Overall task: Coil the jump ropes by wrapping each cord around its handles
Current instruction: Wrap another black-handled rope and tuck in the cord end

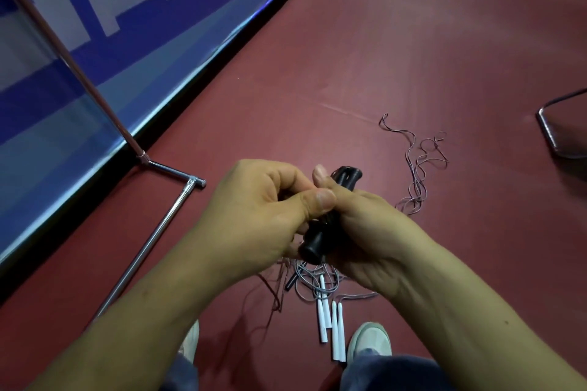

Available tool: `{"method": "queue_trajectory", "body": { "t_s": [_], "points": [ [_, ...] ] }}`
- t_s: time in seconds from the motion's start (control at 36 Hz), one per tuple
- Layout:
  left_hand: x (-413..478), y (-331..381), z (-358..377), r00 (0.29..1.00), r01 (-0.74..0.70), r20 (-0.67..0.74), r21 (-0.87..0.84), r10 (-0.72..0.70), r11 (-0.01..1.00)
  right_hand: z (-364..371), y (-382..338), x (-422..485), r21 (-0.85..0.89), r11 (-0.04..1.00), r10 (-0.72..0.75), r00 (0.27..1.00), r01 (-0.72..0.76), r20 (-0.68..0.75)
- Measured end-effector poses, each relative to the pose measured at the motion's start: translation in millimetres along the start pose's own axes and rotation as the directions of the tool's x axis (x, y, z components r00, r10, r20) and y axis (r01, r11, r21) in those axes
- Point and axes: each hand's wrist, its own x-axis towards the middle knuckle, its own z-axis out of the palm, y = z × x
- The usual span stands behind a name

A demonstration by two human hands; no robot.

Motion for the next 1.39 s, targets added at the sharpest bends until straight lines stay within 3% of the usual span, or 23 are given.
{"method": "queue_trajectory", "body": {
  "t_s": [0.25, 0.36, 0.61, 0.75, 1.03, 1.14, 1.22, 1.39],
  "points": [
    [5.2, -7.5, -7.1, 1.0, 0.004, -0.001, -0.064, -0.004, 0.998, -4.6, -2.5, 0.5, -0.155, 0.987, -0.05, 0.996, 0.039, -0.07],
    [8.5, -13.8, -8.0, 0.998, -0.064, -0.004, 0.071, 0.064, 0.995, -2.3, -3.4, -4.6, -0.256, 0.964, -0.108, 0.987, 0.075, -0.118],
    [12.0, -12.5, -11.5, 0.996, -0.084, -0.027, 0.001, 0.084, 0.996, 4.4, -4.5, -5.0, -0.218, 0.965, -0.2, 0.952, 0.15, -0.232],
    [10.8, -11.4, -14.5, 0.997, -0.071, -0.007, -0.018, 0.071, 0.997, 5.6, -4.5, -7.0, -0.118, 0.967, -0.246, 0.951, 0.226, -0.19],
    [4.1, -5.4, -13.2, 0.99, -0.14, 0.017, 0.028, 0.139, 0.99, 1.1, -0.6, -3.4, -0.195, 0.946, -0.282, 0.955, 0.26, -0.093],
    [2.8, -1.1, -6.9, 0.984, -0.174, 0.037, 0.038, 0.172, 0.984, 6.8, 6.7, -1.4, -0.125, 0.96, -0.254, 0.967, 0.249, -0.021],
    [4.4, -1.7, -9.5, 0.988, -0.157, 0.014, 0.041, 0.156, 0.987, 9.9, 5.9, -1.8, -0.049, 0.97, -0.239, 0.971, 0.237, -0.028],
    [7.2, -9.3, -15.8, 0.995, -0.098, -0.002, -0.013, 0.098, 0.995, 10.0, 3.9, -6.6, -0.096, 0.958, -0.272, 0.962, 0.271, -0.003]
  ]
}}
